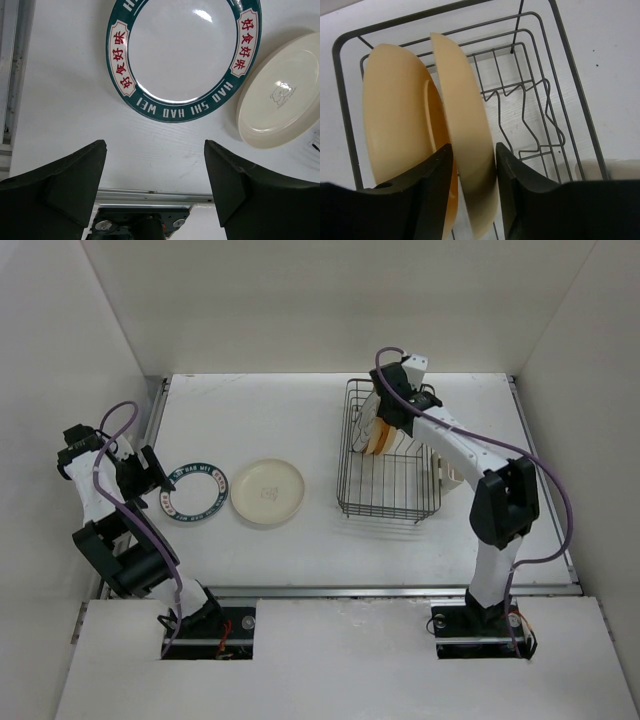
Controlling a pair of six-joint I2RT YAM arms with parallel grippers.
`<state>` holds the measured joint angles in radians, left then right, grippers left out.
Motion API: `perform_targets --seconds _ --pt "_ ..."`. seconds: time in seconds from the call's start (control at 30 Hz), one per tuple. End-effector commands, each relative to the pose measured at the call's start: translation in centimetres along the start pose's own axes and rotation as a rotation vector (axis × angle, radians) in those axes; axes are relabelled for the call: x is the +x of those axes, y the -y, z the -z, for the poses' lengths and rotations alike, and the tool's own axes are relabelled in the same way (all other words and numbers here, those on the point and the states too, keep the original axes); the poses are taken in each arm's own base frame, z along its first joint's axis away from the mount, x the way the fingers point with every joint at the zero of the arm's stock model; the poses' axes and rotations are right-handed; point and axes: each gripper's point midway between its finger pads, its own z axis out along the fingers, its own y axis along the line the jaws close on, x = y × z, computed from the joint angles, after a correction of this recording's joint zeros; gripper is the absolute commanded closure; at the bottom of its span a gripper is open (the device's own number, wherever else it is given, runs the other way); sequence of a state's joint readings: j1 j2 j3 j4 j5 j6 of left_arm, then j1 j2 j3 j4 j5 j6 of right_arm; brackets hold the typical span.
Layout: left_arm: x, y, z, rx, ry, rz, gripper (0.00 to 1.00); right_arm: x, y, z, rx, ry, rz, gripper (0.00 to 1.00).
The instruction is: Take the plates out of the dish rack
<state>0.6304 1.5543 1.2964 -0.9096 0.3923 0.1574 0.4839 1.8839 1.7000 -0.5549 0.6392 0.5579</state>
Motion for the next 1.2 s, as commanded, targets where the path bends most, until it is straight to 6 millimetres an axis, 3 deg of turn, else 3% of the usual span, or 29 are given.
perform_targets --seconds 0.0,0.07,0.2,0.27,0.57,0.67,0.83,0.97,1.03,1.07,1.13,1.17 --pt "0.2 0.5 1.1 0.011 0.022 -0.019 0.23 -1.4 0.2 0.1 0.031 0.02 -0.008 0.56" --pt "0.2 0.5 1.1 0.011 0.022 -0.019 0.23 -1.5 0.4 0.2 0.048 0.018 0.0 0.65" --pt "0.1 0.6 1.4 0.01 0.03 -0.022 0.23 -3.9 1.9 1.8 0.105 0.101 0.027 0.94" --pt "0.3 0.7 1.4 0.02 0.023 -0.019 0.23 -5.5 2.1 3.2 0.135 0.157 0.065 1.0" --pt "-0.1 1.0 2.1 0.017 0.05 -0.018 0.23 -11.0 3.7 8.5 0.371 0.368 0.253 1.0" --pt "-0.4 1.1 2.5 0.016 0.068 -0.025 0.23 -12.5 5.2 9.7 0.478 0.404 0.287 1.0" --pt "-0.5 1.3 3.0 0.014 0.085 -0.041 0.24 -15.8 7.3 13.4 0.522 0.472 0.214 1.0" --pt "-0.5 1.3 3.0 0.014 0.085 -0.031 0.24 -18.7 8.6 17.8 0.451 0.541 0.113 1.0" --pt "-0.5 1.3 3.0 0.014 0.085 -0.03 0.24 -19.4 7.5 19.4 0.353 0.574 0.083 1.0" --pt "-0.5 1.3 3.0 0.014 0.085 -0.021 0.24 -18.9 4.8 20.0 0.214 0.586 0.114 1.0" --pt "-0.7 1.4 3.2 0.013 0.102 -0.019 0.24 -18.7 1.8 21.9 0.006 0.602 0.094 1.0" --pt "-0.7 1.4 3.2 0.013 0.102 -0.019 0.24 -17.5 -0.2 22.0 -0.09 0.582 0.111 1.0"
